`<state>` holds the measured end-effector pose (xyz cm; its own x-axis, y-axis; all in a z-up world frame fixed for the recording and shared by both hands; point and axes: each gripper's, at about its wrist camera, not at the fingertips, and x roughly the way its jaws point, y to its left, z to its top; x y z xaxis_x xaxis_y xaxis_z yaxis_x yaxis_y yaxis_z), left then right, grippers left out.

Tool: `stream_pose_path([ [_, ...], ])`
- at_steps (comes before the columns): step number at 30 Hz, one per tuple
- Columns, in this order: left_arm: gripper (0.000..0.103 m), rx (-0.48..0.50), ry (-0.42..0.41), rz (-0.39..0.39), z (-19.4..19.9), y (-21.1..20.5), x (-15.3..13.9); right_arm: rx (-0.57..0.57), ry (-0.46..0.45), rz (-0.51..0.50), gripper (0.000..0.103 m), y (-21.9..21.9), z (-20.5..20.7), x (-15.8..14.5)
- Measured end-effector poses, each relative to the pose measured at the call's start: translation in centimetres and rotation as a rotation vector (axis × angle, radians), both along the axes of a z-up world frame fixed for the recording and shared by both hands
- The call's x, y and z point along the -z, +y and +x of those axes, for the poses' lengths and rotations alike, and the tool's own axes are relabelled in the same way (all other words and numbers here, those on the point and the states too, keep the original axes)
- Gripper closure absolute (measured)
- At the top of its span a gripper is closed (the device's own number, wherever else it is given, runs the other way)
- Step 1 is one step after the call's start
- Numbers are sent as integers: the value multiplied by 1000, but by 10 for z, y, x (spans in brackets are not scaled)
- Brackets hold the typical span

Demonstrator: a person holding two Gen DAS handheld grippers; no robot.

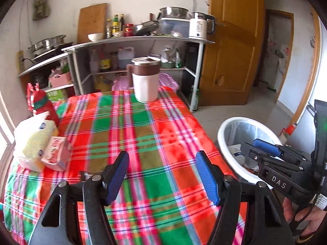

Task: Collect trash
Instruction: 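Move both open tools back over the table toward the remaining items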

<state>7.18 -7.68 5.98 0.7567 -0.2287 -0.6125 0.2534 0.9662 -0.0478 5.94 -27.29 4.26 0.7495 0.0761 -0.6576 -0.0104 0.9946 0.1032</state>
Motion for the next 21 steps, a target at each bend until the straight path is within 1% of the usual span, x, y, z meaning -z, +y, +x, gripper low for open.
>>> stream_pose_path([
  [5,34,-54,2,-7,0,33,2,-94,-6,4,67,37,7,2],
  [10,34,-117,18,-11,1,66,8,-199,7,2,67,76,18,9],
  [18,34,-225,46,-33,4,127,25,-371,62,-14,62,137,40,29],
  [21,34,-279,65,-39,7,151,34,-432,81,-50,61,159,46,37],
])
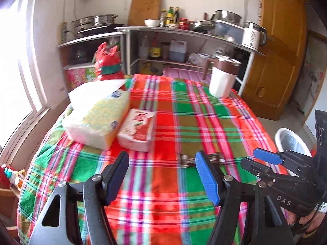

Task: Collect trash
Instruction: 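Move both open tools back over the table toward the remaining items, then grasp the brown snack bar wrapper with the right tool while the left tool grasps the strawberry milk carton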

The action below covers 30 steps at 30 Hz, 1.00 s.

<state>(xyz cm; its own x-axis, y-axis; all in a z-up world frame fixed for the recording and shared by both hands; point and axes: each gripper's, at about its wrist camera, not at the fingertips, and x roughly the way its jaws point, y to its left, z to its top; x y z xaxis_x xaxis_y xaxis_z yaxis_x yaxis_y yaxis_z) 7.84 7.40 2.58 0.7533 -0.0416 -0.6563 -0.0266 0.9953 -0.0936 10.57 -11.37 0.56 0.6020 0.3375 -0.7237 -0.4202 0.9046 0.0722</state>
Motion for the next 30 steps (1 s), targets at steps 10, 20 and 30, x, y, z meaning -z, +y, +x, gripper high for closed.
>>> stream_pose_path([
  [10,34,-59,30,-36,4,36,17,-189,28,-78,44,52,23,21],
  [20,33,-36,49,-42,23,39,22,-224,52,-172,44,70,49,39],
  [30,32,-3,56,-24,43,34,23,-146,70,-134,49,61,64,40],
])
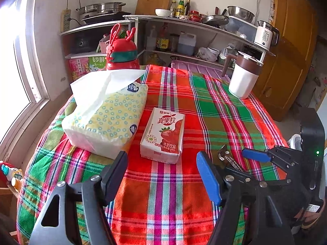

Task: Collect trash
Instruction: 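Grasp the brown snack bar wrapper with the right tool while the left tool grasps the strawberry milk carton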

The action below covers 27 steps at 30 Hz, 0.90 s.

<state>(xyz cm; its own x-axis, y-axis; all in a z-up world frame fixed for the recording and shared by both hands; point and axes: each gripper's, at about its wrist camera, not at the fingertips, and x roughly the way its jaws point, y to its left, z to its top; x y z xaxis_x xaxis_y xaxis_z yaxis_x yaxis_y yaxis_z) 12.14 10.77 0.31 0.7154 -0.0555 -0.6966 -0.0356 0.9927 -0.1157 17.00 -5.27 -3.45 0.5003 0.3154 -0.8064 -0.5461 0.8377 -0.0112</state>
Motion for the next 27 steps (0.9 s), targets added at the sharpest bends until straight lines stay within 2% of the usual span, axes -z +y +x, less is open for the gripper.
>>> stream_pose_path([
  [1,32,-3,5,4,2,0,1,8,-3,1,53,0,-1,0],
  [3,32,-2,3,18,6,-1,0,36,-8,6,76,-4,-3,-2],
  [5,32,-1,6,32,12,-2,1,49,-6,15,84,-6,-5,-1],
  [7,32,-7,8,51,17,-2,1,55,-12,14,84,-6,-7,-1],
  [10,32,-6,-12,122,24,-7,0,59,-15,19,84,-6,-9,-1],
  [18,30,15,22,125,47,-8,7,65,-2,45,84,-10,-8,-1],
  [25,24,20,43,192,59,-16,13,69,2,52,84,-12,-7,-2],
  [27,24,23,44,180,59,-16,12,71,4,58,84,-12,-8,-2],
])
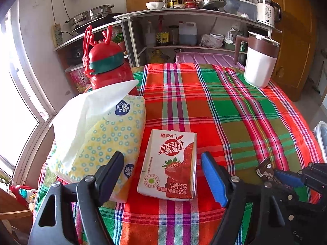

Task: Collect trash
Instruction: 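Grasp the brown snack bar wrapper with the right tool while the left tool grasps the strawberry milk carton, then carry the milk carton and wrapper in both tools over the white bin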

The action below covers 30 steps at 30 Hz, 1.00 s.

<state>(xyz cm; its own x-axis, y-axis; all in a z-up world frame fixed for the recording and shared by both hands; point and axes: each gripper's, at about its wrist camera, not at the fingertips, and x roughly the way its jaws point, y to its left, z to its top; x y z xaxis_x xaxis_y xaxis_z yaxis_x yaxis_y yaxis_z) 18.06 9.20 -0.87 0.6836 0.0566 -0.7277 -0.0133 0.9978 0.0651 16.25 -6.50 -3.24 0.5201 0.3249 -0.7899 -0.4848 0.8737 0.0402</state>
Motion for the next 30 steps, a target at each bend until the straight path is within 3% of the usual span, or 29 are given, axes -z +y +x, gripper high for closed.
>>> stream_pose_path([
  [5,23,17,24,-5,6,-8,2,1,-3,-5,84,1,0,0],
  [9,23,64,96,-130,10,-12,14,6,2,7,84,-1,0,0],
  [12,24,55,72,-99,3,-17,14,9,6,15,84,-2,0,0],
  [15,23,75,42,-116,0,-16,5,9,6,14,84,-2,0,0],
  [18,24,29,54,-79,7,-14,7,9,4,12,84,-3,0,0],
  [21,24,35,67,-108,11,-14,12,11,6,16,84,-2,0,0],
  [23,37,25,74,-131,13,-14,16,11,5,15,84,-2,0,0],
  [26,48,15,76,-128,12,-13,17,16,2,11,84,-2,0,0],
  [30,48,22,67,-133,7,-17,14,29,-1,10,84,-3,-1,-1],
])
